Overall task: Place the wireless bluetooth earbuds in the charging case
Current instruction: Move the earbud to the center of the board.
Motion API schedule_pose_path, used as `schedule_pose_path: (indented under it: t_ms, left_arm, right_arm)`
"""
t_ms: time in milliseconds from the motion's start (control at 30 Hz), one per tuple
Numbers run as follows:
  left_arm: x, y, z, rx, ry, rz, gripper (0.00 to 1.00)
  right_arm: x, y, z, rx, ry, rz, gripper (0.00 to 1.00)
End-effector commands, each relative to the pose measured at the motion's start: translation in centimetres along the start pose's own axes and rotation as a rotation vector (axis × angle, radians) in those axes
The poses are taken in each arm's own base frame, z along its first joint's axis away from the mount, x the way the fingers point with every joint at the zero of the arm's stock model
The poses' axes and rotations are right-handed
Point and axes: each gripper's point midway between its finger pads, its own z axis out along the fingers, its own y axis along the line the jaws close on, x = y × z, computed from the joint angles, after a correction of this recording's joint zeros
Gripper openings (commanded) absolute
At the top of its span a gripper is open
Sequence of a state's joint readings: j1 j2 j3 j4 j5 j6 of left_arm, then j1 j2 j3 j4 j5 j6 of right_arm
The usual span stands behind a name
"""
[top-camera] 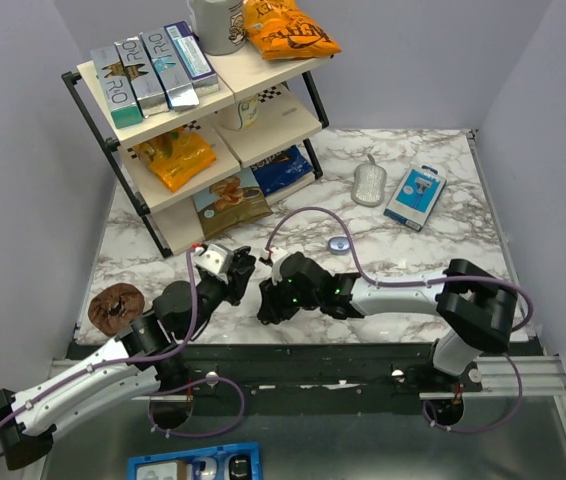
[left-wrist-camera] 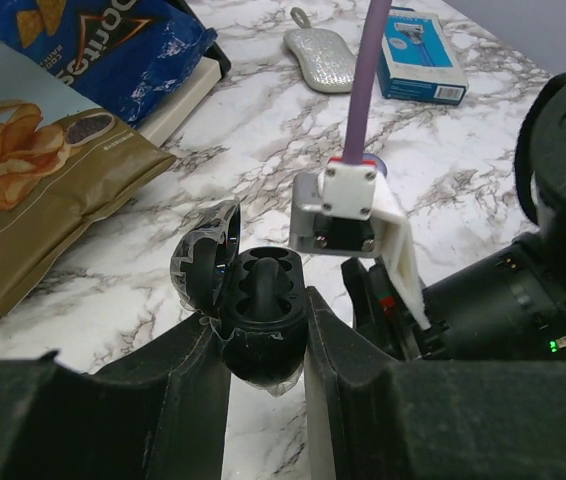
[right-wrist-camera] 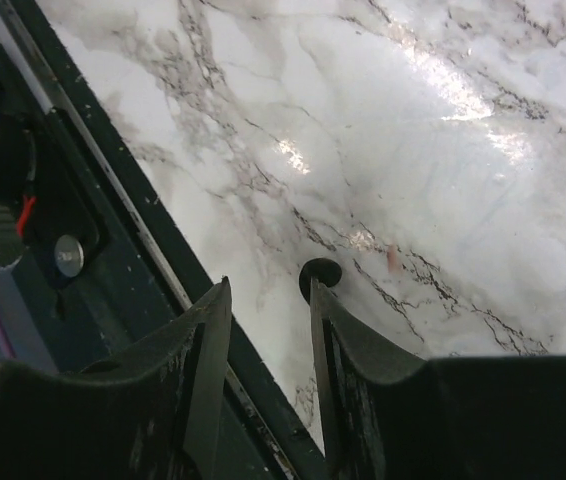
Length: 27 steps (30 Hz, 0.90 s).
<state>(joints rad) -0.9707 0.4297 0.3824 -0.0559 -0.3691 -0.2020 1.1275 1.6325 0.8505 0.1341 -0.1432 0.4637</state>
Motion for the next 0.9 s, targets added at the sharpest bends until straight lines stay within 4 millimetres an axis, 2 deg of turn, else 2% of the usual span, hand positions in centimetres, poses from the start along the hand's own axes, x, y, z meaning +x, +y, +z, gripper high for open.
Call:
schedule_pose_path:
  t_ms: [0,567,867]
  left_arm:
    - [-0.8,0.8,-0.4,-0.037,-0.013,0.016,0.0]
    - [-0.7,0.7,-0.3,-0.033,-0.011,0.02,0.0]
    - [-0.5,0.7,-0.2,-0.032,-0.006,0.022,0.0]
  right_arm:
    - [0.1,-0.4,1.3,0.029,0.008,-0.001,0.45]
    - [0.8,-2.3,3.0,0.134,0.072,0.02,0.45]
    - [1.0,-2.9,2.7,0.171,0.08,0.031,0.49]
